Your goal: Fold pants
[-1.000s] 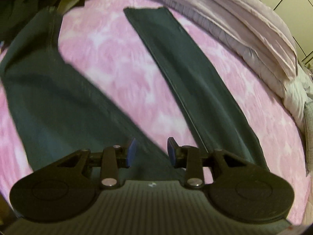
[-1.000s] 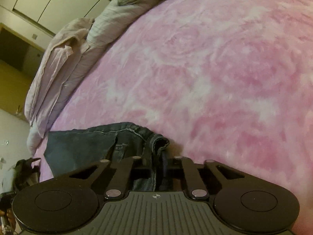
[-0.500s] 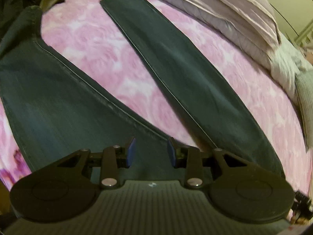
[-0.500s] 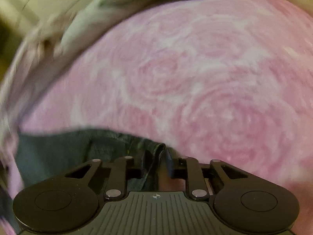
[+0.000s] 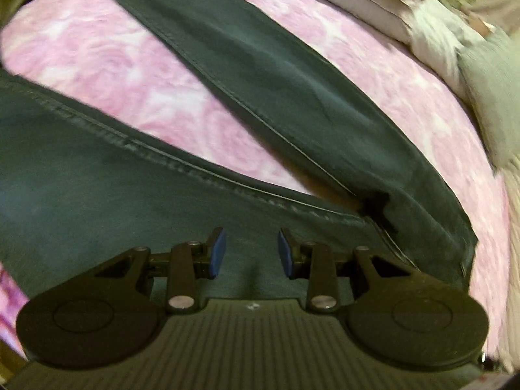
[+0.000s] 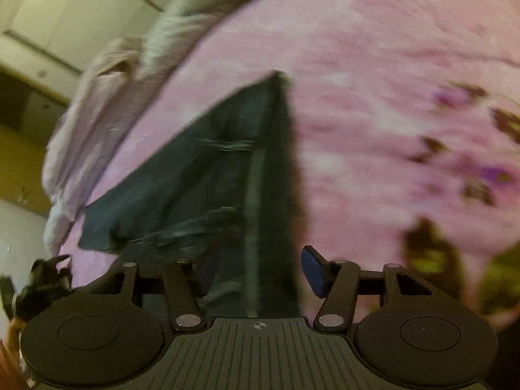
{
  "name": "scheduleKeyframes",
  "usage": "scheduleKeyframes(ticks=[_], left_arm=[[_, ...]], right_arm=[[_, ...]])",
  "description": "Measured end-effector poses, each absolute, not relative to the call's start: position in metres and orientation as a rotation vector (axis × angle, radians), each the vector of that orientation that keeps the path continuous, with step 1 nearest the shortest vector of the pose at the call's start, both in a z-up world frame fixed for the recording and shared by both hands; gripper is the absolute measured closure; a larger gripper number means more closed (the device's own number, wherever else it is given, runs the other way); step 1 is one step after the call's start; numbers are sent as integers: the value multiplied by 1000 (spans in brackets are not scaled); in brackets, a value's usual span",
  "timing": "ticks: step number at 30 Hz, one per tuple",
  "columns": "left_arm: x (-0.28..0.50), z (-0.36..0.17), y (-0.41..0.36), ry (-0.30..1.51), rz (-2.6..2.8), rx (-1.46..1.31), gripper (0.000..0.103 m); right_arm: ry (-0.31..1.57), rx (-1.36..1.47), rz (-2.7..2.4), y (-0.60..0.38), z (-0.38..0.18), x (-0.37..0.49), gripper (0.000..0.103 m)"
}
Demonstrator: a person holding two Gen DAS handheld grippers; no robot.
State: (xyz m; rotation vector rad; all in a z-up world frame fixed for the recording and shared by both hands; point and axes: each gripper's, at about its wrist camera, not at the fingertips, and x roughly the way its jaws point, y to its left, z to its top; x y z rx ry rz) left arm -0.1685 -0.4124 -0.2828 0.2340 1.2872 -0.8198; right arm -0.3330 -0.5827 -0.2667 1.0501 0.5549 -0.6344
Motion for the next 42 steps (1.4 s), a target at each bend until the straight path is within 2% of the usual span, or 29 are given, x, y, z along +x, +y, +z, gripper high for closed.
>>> scheduleKeyframes(ticks=[4,12,13,14,20,23,27,30,34,35,36,37,38,42], left_arm=[[-149,-283,-404,1274,-880,251,73],[-94,-276,-358,1253,-789,245,73],[-90,-277,-353,1263,-769,229,73],[-89,-279,-349,1273,-750,214,73],[-106,-284,-339,1292,-693,173,73],[-123,-285,-338,1291,-667,161,73],[-141,-286,-335,1281,-644,146,73],[-153,-291,-333,1300,-624,122,73],[-163,-287,-333,1284,-660,140,73],[-163,-285,-332,1277,-672,144,73],[-162,-284,-332,1275,-677,148,73],[-160,-282,-331,1275,-684,145,73],[-157,-281,-329,1275,-697,140,73],[-148,-281,-327,1278,-760,158,73]], right_arm=[[598,832,-595,-587,-278,-277,51],[626,750,-526,-602,-313,-259,51],[626,770,-508,-603,-313,-260,55],[634,793,-466,-604,-312,-262,75],[702,904,-371,-626,-319,-262,85],[734,884,-401,-625,-296,-254,102],[754,902,-502,-618,-261,-271,103],[954,857,-649,-616,-293,-271,103],[811,961,-707,-617,-280,-284,103],[768,977,-719,-612,-270,-293,97],[738,1000,-736,-604,-264,-300,71],[700,1047,-769,-592,-258,-314,51],[662,1089,-803,-577,-255,-327,24],[553,1285,-915,-489,-262,-375,23]])
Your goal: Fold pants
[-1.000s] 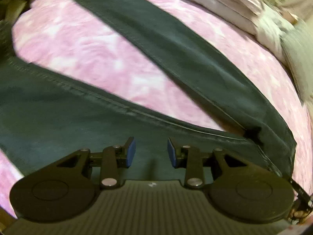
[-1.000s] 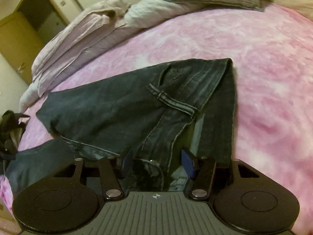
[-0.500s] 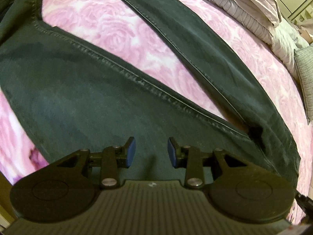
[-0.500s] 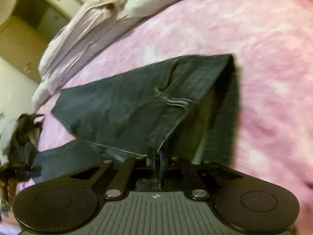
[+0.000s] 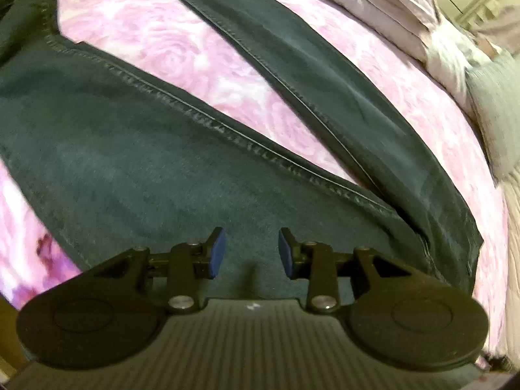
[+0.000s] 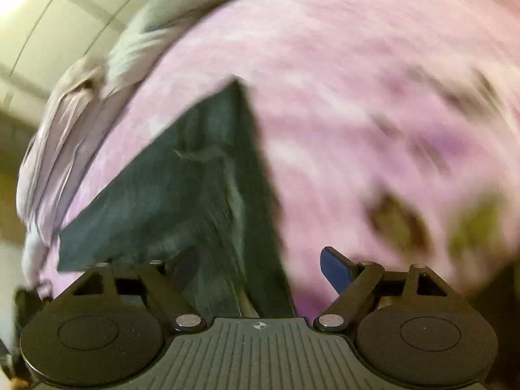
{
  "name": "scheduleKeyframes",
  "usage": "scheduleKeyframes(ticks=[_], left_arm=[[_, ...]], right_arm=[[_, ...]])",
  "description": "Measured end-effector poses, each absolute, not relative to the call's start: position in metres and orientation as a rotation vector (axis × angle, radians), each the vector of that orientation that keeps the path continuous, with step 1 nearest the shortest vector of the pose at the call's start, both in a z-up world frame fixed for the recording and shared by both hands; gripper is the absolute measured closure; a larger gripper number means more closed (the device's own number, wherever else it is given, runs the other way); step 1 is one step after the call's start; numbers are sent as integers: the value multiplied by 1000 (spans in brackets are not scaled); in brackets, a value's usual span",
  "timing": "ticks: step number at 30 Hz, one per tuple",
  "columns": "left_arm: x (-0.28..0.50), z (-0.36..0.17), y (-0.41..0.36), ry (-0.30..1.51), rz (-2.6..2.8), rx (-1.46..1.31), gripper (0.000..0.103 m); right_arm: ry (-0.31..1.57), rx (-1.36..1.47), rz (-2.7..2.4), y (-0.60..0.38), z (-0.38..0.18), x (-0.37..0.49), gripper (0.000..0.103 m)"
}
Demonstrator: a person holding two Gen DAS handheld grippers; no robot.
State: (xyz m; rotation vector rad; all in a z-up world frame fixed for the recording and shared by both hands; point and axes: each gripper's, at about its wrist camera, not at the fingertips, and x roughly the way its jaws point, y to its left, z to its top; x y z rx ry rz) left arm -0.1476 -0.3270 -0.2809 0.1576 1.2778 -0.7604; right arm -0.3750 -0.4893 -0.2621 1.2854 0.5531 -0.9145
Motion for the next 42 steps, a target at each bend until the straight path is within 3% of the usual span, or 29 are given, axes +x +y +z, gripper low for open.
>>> scheduleKeyframes(ticks=[7,8,9,10,12,20,23,29,35,36,39,42], left_arm=[[-127,-288,-312,1310,-888,209,73],[-123,-285,-305,1302,-900,220,73],[-119,-282,-297,1291,-906,236,73],[-113,-279,-288,1280,-903,254,73],[-99,-275,-265,1256,-868,294,73],[-31,-280,-193,1142,-625,316,73],[-3,-283,-177,1067,-553,317,73],[90,-281,-126,936,-313,53,70],[162,-300,-108,953,-224,-153,68],[167,-302,-112,975,-263,-159,66],[176,-316,-126,1036,-295,-124,46],[185,-331,-128,1054,-259,-136,46]], right_arm=[[245,1461,-1033,-378,-297,-372,27],[200,1449,-1061,-375,-298,-369,44],[164,1444,-1103,-375,-298,-364,87],[179,1443,-1184,-375,-297,-359,100],[165,1406,-1208,-371,-284,-355,100],[512,1238,-1266,-379,-268,-323,99],[491,1277,-1302,-379,-265,-322,99],[572,1230,-1294,-379,-268,-317,99],[635,1194,-1325,-383,-269,-304,99],[645,1187,-1333,-383,-269,-301,99],[680,1168,-1361,-384,-267,-292,99],[703,1159,-1383,-386,-267,-287,98]])
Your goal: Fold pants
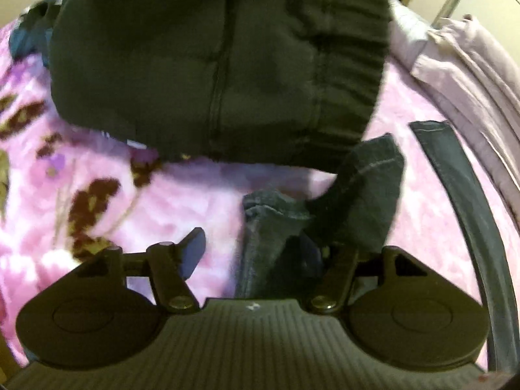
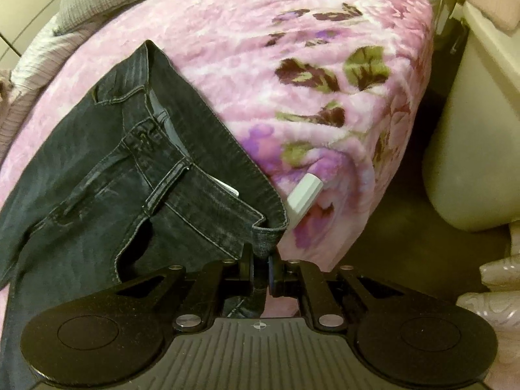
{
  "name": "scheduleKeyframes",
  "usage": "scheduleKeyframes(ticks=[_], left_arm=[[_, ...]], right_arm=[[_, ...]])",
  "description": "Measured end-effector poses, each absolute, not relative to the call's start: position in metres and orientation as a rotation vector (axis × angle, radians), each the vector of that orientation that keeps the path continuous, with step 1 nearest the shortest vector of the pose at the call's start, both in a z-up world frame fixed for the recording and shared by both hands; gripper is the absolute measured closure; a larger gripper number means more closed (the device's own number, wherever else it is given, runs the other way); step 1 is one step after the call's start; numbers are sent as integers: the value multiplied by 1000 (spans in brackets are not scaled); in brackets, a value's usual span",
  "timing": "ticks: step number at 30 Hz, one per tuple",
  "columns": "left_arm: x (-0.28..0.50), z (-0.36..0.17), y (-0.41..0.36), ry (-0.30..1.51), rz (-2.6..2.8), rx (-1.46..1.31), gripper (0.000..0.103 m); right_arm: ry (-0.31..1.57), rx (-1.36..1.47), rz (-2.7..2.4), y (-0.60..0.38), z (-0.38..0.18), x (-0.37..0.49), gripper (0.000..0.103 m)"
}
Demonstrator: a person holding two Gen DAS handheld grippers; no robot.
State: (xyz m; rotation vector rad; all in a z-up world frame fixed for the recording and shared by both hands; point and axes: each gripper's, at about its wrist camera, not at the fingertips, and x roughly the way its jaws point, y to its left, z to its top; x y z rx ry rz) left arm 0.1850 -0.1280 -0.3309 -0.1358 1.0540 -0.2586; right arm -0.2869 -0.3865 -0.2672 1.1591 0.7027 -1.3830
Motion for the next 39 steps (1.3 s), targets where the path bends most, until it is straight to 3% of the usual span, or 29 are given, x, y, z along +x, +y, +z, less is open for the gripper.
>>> scheduleKeyframes(ticks=[1,2,3,11,15,20,25,29,36,39], left_arm=[[186,-332,-130,1051,-252,-113,58],[184,-330,-134,1028,-248,-63,87],[180,-328,-138,1007,-263,-11,103],[154,-290,-118,736,-75,269,99],[154,-299,-104,876,-168,160,95],[130,-292,-157,766,-524,269,90],[140,-319,-205,668,-659,474,87],[160,-354,-228,613,-587,733,99],[152,-369,-245,515,-568,942,100],[117,-361,-241,505,-562,924,85]], right_arm=[[713,1153,-1390,-387,-267,-285,98],[723,1146,-1395,-387,-267,-283,98],[735,1137,-1399,-387,-266,-280,98],[770,1099,-1427,-388,-265,-265,98],[772,1096,-1436,-387,-264,-264,97],[795,1079,-1440,-388,-265,-260,97],[823,1057,-1434,-389,-267,-257,97],[843,1053,-1427,-391,-268,-256,97],[835,1048,-1435,-391,-269,-255,97],[816,1060,-1447,-389,-268,-255,97]])
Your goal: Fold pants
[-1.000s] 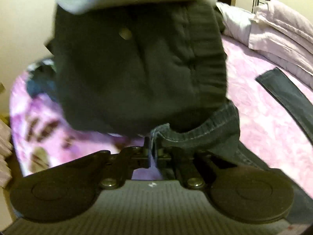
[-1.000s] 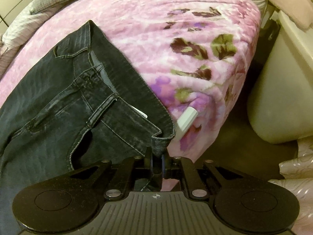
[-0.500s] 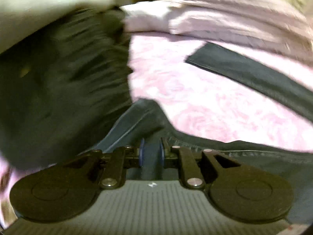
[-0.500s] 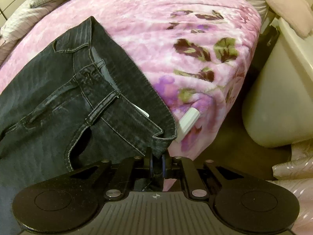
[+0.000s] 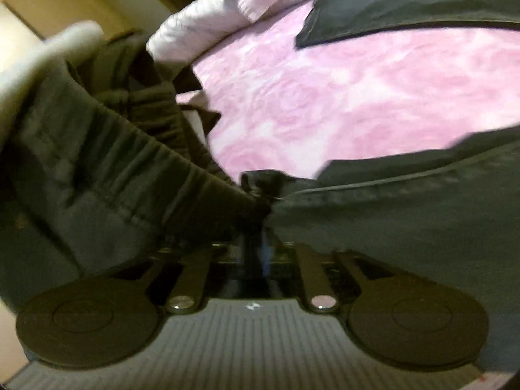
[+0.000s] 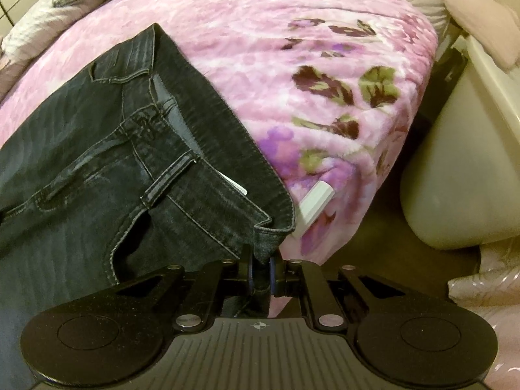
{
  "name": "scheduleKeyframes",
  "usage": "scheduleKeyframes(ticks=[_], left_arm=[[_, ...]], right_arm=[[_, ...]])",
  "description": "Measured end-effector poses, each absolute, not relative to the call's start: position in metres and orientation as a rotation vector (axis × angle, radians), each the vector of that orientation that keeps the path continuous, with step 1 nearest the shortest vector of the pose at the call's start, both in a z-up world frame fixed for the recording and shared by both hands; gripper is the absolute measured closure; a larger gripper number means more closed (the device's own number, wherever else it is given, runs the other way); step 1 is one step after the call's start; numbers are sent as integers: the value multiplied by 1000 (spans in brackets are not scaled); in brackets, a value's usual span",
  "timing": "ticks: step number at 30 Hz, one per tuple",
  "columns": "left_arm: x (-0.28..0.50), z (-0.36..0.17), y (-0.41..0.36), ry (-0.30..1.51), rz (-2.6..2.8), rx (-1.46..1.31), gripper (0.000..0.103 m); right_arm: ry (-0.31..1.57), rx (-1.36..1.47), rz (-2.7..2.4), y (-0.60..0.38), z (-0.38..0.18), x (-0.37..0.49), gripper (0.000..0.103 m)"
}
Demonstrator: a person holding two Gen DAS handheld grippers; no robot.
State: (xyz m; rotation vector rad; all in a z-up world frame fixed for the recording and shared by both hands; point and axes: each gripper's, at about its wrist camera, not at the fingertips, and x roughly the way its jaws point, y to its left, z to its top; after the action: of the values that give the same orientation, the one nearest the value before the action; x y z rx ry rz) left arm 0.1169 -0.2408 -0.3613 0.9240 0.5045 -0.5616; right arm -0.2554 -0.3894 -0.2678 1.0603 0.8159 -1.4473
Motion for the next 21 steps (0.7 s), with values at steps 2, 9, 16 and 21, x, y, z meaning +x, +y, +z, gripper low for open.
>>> scheduleKeyframes(ticks=[2,9,16,21], left_arm=[[108,-354,-241,465,-600,918,75],[151,-378,-277,421,-563,1025,78],[200,-345,-276,551,-539,875,100],[140,-312,-243,566,-640,714,78]], right_arm=[[815,1067,-1449,-391,-267,-255,97],[810,1058,-1444,-391,-266,-256,97],[809,1063,-1437,-391,-267,-258,97],[750,1092,-1450,-387,-262,-263,97]])
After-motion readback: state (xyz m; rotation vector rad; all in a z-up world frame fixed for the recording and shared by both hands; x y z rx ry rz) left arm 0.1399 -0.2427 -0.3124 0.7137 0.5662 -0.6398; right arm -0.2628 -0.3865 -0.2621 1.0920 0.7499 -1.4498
